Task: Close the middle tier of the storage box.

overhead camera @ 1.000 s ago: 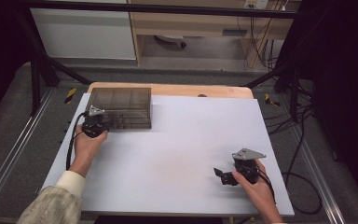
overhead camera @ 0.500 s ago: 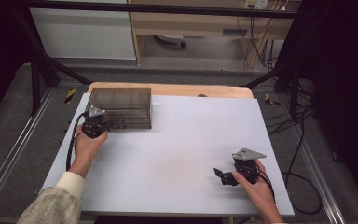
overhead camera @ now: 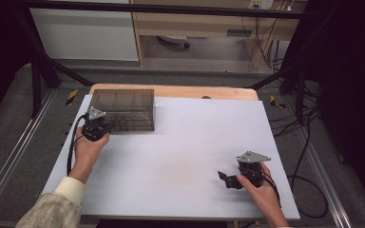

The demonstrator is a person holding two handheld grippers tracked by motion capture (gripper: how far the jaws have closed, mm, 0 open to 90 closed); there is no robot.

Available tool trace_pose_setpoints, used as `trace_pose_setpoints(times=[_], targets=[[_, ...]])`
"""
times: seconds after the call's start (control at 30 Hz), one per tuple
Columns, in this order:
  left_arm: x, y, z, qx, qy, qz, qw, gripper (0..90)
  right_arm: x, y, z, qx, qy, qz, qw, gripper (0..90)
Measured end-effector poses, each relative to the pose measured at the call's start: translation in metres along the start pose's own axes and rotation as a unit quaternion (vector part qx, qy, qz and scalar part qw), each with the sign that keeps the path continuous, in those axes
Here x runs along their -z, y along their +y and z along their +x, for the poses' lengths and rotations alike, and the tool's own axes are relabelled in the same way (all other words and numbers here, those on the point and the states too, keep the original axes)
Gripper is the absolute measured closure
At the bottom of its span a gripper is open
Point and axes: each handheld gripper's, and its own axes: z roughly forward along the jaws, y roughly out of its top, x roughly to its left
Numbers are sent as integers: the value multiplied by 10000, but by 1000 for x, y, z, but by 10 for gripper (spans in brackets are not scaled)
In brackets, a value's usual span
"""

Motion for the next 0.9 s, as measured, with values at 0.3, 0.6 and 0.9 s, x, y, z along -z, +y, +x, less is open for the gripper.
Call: trace_pose_setpoints(times=[0.3, 0.6, 0.9], targets=[[4, 5, -8, -80, -57, -92, 9999, 900, 0, 0, 0, 1, 2, -2, 10000, 30], [12, 9, -13, -104, -168, -167, 9997, 900, 0, 0, 0, 19, 4, -1, 10000, 30], [21, 17, -29, -149, -393, -466, 9980, 842, 0, 0, 0, 29, 1, 1, 10000, 30]])
